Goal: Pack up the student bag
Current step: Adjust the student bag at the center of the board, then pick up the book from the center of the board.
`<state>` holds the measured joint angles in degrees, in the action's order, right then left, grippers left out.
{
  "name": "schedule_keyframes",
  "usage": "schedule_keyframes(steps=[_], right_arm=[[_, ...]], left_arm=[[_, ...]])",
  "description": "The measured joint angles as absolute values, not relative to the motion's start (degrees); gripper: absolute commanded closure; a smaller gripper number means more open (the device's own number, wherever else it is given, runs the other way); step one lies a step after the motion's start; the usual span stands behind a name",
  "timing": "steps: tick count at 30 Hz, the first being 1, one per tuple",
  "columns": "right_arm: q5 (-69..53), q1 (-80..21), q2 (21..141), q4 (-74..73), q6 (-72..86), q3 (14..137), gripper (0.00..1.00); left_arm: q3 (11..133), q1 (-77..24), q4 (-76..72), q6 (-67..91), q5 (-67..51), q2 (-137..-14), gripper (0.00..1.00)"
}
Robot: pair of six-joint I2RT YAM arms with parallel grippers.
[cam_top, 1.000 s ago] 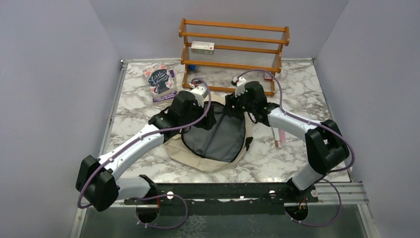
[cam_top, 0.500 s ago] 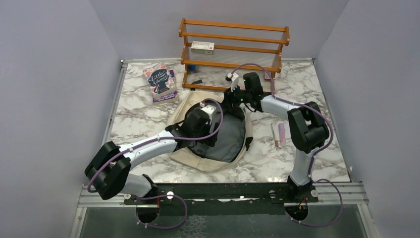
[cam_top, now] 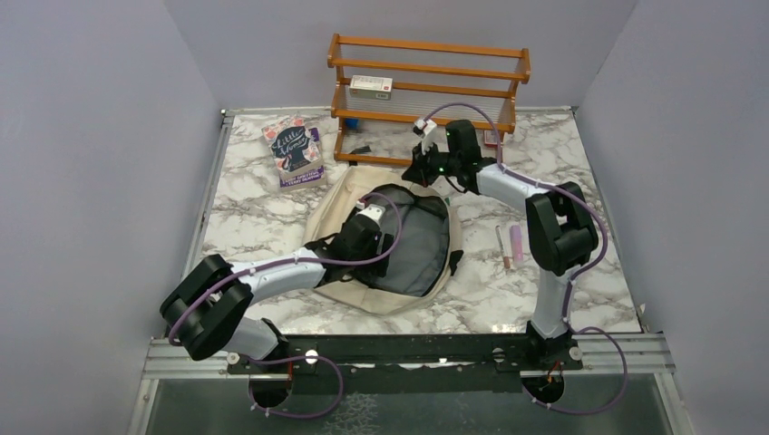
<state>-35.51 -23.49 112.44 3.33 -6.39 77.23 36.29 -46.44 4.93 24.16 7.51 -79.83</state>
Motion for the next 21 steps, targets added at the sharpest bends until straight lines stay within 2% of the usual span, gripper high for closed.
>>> schedule_keyframes(steps=[5, 11, 13, 21], right_arm=[[-34.54, -22.79, 112.86, 3.29, -5.34, 78.41, 0.98], [-33.95, -22.48, 111.96, 3.31, -4.34, 77.17, 0.68], [-33.95, -22.46, 109.97, 3.31, -4.36, 74.67, 0.61], [-32.23, -22.41, 97.21, 4.27, 0.51, 63.44, 0.54]], left_arm=[[35.55, -46.61, 3.6, 24.86, 8.32, -79.83, 0.2], [35.48, -46.63, 3.55, 25.32, 8.38, -79.42, 0.16], [35.99, -46.63, 4.73, 25.61, 8.36, -78.89, 0.13], [47.7, -45.93, 13.69, 24.88, 8.29, -76.69, 0.08]])
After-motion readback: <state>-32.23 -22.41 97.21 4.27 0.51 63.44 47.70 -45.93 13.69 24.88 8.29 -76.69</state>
